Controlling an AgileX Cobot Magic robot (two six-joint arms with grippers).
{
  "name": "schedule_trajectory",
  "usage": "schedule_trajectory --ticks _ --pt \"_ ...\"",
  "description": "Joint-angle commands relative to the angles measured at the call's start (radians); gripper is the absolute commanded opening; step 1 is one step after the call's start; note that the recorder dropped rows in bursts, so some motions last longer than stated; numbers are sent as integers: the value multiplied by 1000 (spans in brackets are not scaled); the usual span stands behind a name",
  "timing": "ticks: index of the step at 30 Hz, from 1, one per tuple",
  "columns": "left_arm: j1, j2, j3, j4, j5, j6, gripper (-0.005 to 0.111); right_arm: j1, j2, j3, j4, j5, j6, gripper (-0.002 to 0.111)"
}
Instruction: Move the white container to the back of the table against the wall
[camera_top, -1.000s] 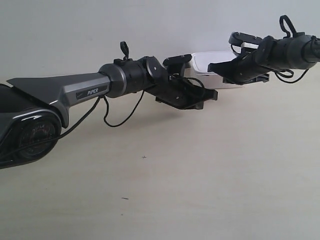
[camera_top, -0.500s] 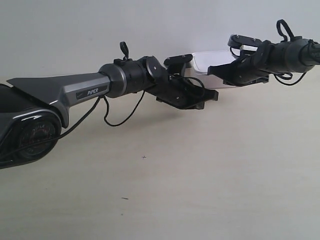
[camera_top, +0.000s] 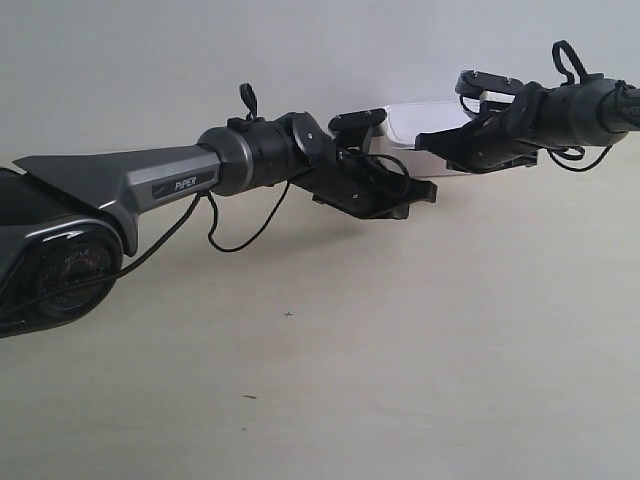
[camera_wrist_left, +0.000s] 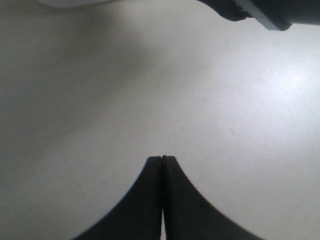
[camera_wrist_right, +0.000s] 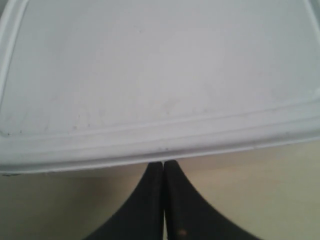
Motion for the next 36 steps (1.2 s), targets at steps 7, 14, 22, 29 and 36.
schedule_trajectory --ticks 7,14,22,29,36 --pt "-3 -10 -7 -4 6 30 0 -4 -2 -7 -29 -30 -8 0" --pt "-3 -10 -7 -4 11 30 0 -4 -25 -7 -29 17 -21 0" --pt "-3 -10 -7 -4 31 30 0 -4 -39 -7 -29 131 -33 0" --pt "-3 -21 -7 -4 99 34 0 -4 -75 -7 -29 207 -62 0" --pt "-7 -84 -7 -6 102 41 0 -4 -191 137 -25 213 -86 0"
